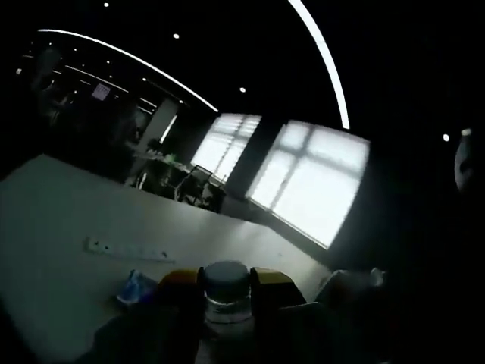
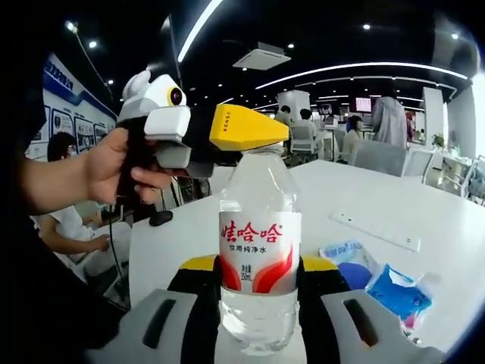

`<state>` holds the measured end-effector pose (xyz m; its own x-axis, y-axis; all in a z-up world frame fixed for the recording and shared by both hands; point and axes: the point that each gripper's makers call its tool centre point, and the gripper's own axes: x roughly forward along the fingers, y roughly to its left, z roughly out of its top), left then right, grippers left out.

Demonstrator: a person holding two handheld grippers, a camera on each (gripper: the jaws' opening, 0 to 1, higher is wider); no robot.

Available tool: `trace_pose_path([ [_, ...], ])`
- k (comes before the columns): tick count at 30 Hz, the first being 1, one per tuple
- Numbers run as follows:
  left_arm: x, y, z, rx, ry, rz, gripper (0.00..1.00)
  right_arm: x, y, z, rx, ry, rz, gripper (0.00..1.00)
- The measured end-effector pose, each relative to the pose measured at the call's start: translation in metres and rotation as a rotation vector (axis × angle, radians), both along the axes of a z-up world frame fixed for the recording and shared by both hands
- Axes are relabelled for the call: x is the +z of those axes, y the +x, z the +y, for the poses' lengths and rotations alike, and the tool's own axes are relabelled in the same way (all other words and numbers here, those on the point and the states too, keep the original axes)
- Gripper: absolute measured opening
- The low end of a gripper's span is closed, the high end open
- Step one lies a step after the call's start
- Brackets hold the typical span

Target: Arrange the tabletop items into an orderly group along one side of the table until the central work area is clear of visible clutter.

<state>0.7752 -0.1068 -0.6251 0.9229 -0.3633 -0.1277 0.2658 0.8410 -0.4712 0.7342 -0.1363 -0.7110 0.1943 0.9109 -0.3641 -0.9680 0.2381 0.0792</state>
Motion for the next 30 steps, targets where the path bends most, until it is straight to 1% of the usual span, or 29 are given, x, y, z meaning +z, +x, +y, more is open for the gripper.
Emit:
trace_pose_path([
  [2,-0.002,-0.001,-0.002,0.0,0.024,0.004,0.21,-0.004,-0.001,-0.001,0.002,-0.008,-0.001,0.33],
  [3,-0.003,-0.001,-0.002,0.001,0.022,0.006,0.2,-0.005,-0.002,-0.001,0.002,-0.009,-0.005,0.34],
  [4,-0.004,-0.002,-0.004,0.004,0.04,0.007,0.2,-0.007,-0.002,-0.001,0.003,-0.014,0.008,0.34],
  [8,-0.005,-0.003,-0.007,-0.001,0.05,0.009,0.19,-0.01,-0.004,-0.002,-0.001,-0.019,0.021,0.35],
  [9,-0.004,-0.003,-0.008,-0.007,0.054,0.009,0.19,-0.011,-0.004,-0.002,-0.009,-0.015,0.007,0.35],
  [11,-0.003,-0.005,-0.011,-0.018,0.081,0.007,0.19,-0.011,-0.003,-0.002,-0.009,-0.019,0.009,0.36],
  [14,-0.002,-0.008,-0.012,-0.024,0.092,0.007,0.19,-0.011,-0.003,-0.003,-0.009,-0.023,-0.001,0.36],
  [16,-0.003,-0.011,-0.012,-0.03,0.114,0.009,0.19,-0.009,-0.004,-0.003,-0.009,-0.03,-0.021,0.35],
  [19,-0.004,-0.014,-0.011,-0.034,0.143,0.018,0.18,-0.004,-0.006,-0.003,-0.002,-0.03,-0.044,0.33],
  [22,-0.005,-0.017,-0.007,-0.038,0.145,0.024,0.18,-0.001,-0.009,-0.002,0.005,-0.026,-0.06,0.33],
  [24,-0.005,-0.019,-0.003,-0.04,0.144,0.026,0.18,0.001,-0.009,-0.002,0.0,-0.023,-0.063,0.35],
  [26,-0.003,-0.02,0.002,-0.037,0.148,0.021,0.18,0.004,-0.008,-0.004,-0.012,-0.015,-0.053,0.37],
  [28,-0.001,-0.021,0.006,-0.037,0.157,0.006,0.18,0.004,-0.006,-0.007,-0.027,-0.017,-0.058,0.46],
  [30,0.003,-0.022,0.015,-0.031,0.161,-0.011,0.18,0.006,-0.002,-0.014,-0.053,-0.025,-0.066,0.52],
])
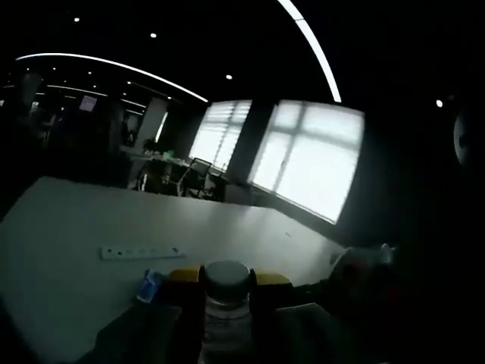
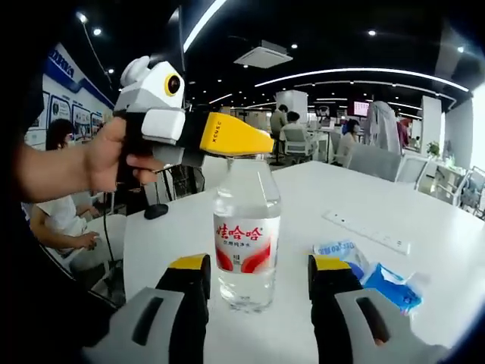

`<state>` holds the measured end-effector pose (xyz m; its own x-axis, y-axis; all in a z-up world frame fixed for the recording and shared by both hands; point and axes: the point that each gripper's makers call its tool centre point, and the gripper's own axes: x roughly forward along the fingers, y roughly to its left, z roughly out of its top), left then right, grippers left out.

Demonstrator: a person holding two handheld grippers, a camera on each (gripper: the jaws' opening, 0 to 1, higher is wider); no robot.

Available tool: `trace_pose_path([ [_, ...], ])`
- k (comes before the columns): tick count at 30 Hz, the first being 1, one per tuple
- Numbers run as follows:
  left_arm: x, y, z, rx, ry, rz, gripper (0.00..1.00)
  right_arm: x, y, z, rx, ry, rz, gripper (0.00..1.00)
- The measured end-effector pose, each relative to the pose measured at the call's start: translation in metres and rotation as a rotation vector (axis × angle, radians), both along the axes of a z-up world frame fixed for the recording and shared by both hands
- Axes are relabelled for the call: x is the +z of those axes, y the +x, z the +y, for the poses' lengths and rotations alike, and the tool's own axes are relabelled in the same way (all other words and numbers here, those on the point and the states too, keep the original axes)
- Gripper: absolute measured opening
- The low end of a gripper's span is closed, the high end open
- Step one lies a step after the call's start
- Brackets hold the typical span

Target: Arrange the tabletop items into an orderly group along one side of the table until the central work area is clear of visible clutter.

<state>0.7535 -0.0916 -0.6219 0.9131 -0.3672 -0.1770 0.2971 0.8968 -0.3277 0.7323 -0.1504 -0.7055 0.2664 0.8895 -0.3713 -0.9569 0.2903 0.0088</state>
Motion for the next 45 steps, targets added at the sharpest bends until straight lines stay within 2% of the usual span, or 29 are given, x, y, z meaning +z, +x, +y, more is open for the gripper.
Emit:
trace_pose_path([
  [3,0.009,-0.001,0.015,0.007,-0.001,-0.021,0.18,0.004,0.006,-0.013,-0.04,0.003,-0.003,0.59],
  [7,0.018,0.001,0.029,0.002,0.035,-0.043,0.18,0.002,0.012,-0.03,-0.083,-0.016,0.036,0.67],
  [12,0.026,0.006,0.043,-0.022,0.062,-0.069,0.18,0.002,0.022,-0.048,-0.134,-0.038,0.054,0.75],
  [15,0.029,0.009,0.042,-0.062,0.085,-0.093,0.18,0.001,0.028,-0.059,-0.168,-0.049,0.079,0.8],
  [18,0.03,0.013,0.039,-0.087,0.109,-0.09,0.18,0.003,0.033,-0.068,-0.197,-0.051,0.084,0.83],
  [23,0.021,0.024,0.049,-0.112,0.153,-0.079,0.18,0.003,0.041,-0.086,-0.241,-0.067,0.078,0.85],
  [32,0.016,0.046,0.066,-0.229,0.211,-0.118,0.18,-0.004,0.052,-0.122,-0.301,-0.136,0.085,0.92],
  [37,0.008,0.056,0.071,-0.3,0.255,-0.118,0.18,-0.005,0.056,-0.134,-0.329,-0.146,0.085,0.92],
  [45,-0.003,0.066,0.074,-0.378,0.263,-0.104,0.18,-0.01,0.056,-0.143,-0.344,-0.166,0.111,0.94],
])
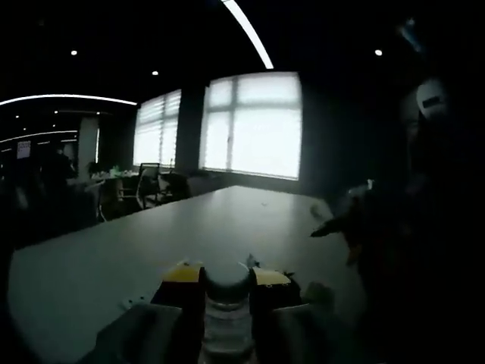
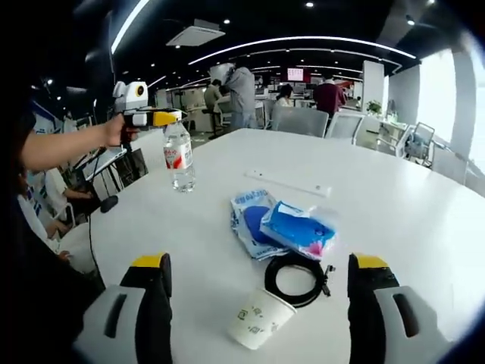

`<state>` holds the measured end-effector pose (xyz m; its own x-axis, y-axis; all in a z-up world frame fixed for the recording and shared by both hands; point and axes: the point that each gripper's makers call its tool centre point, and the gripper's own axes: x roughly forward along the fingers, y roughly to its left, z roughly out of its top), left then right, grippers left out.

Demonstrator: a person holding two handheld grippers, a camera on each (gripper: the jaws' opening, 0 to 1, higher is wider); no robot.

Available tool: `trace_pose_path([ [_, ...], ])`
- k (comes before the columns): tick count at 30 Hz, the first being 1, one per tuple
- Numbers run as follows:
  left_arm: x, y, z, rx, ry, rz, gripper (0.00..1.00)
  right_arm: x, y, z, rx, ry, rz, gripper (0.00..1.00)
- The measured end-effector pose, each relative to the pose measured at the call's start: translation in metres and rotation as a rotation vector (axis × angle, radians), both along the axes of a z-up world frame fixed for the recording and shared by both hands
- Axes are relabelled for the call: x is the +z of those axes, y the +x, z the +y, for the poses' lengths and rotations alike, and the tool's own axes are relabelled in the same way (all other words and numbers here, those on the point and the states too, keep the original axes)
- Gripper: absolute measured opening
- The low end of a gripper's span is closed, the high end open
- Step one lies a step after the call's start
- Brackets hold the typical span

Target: Arrange the tabletop items into an orderly group along one side of the table until the central work area is clear of visible clutter.

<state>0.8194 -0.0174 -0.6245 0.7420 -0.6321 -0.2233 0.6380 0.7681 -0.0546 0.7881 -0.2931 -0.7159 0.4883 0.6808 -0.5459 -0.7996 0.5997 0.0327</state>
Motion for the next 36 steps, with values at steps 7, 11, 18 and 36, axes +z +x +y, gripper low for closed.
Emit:
trace_pose_path([
  [7,-0.017,0.007,-0.003,-0.122,0.057,0.003,0.18,-0.003,-0.002,-0.006,0.001,-0.03,0.007,0.95],
  [11,-0.025,0.009,-0.009,-0.197,0.056,0.037,0.18,-0.007,-0.003,-0.012,-0.018,-0.046,0.017,0.95],
  [18,-0.032,0.017,-0.004,-0.234,0.082,0.067,0.18,-0.012,0.001,-0.023,-0.056,-0.057,0.034,0.95],
  [36,-0.069,0.02,0.02,-0.341,0.167,0.192,0.18,-0.026,0.013,-0.031,-0.105,-0.105,0.054,0.94],
])
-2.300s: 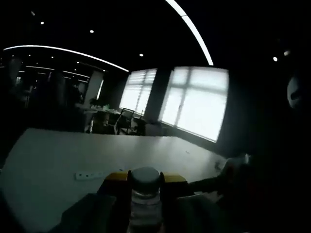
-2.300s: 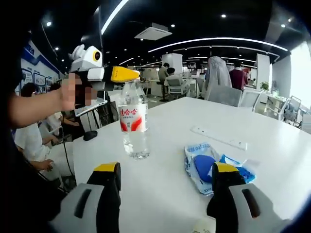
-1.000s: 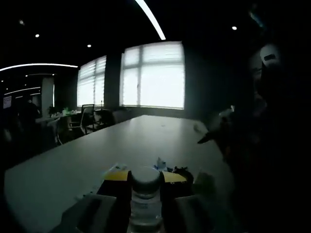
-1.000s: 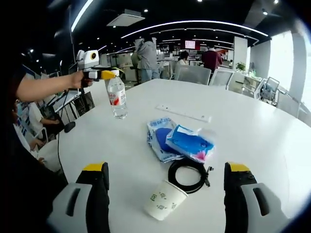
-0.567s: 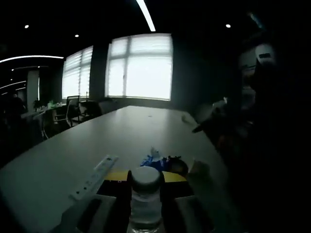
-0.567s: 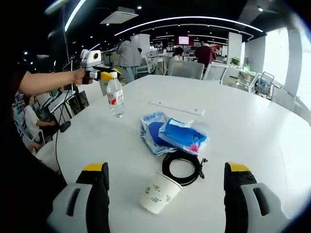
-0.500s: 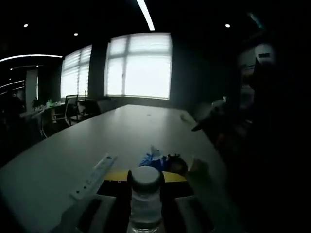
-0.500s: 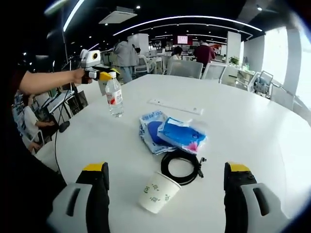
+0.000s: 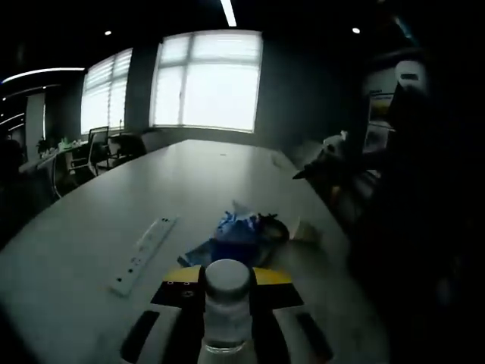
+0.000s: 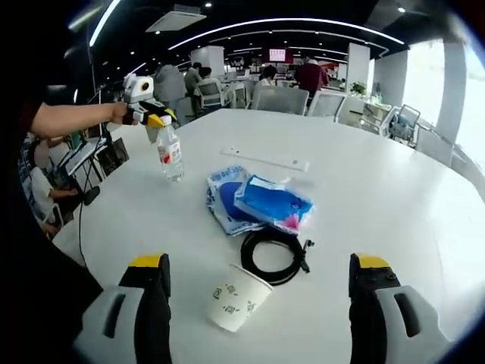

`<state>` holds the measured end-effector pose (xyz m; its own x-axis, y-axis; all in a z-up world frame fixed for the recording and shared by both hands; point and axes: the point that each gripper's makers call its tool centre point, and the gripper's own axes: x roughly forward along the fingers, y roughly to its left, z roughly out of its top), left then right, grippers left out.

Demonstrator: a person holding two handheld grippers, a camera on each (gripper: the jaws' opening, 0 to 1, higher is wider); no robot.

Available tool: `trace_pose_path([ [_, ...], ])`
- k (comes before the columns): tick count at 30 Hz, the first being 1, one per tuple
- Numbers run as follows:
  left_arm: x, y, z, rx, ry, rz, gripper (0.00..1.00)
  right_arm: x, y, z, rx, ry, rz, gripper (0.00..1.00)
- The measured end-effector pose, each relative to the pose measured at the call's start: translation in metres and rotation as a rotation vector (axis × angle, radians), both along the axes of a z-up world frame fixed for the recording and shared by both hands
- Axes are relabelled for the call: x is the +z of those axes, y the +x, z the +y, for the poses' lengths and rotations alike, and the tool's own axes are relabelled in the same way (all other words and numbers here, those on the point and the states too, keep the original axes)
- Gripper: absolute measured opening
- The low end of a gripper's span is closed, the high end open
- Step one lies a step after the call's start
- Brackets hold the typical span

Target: Arrange the tabletop items into an orderly group along one side of the table until the central work area is clear of visible clutter.

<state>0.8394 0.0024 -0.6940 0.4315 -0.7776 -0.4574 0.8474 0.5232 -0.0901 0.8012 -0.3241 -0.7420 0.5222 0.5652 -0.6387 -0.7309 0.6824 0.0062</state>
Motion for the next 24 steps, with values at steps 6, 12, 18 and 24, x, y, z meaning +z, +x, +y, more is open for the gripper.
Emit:
trace_pose_path([
  [6,0.0,-0.001,0.006,-0.045,0.024,0.017,0.18,-0.004,0.001,0.0,0.002,-0.006,0.008,0.94],
  [12,-0.004,-0.004,0.015,-0.084,0.074,0.031,0.18,-0.009,-0.001,-0.002,0.005,-0.018,0.022,0.94],
  [18,-0.008,-0.006,0.018,-0.108,0.101,0.044,0.19,-0.013,-0.002,-0.004,0.005,-0.028,0.032,0.93],
  [24,-0.013,-0.005,0.021,-0.117,0.117,0.054,0.19,-0.015,-0.001,-0.003,0.013,-0.035,0.035,0.93],
])
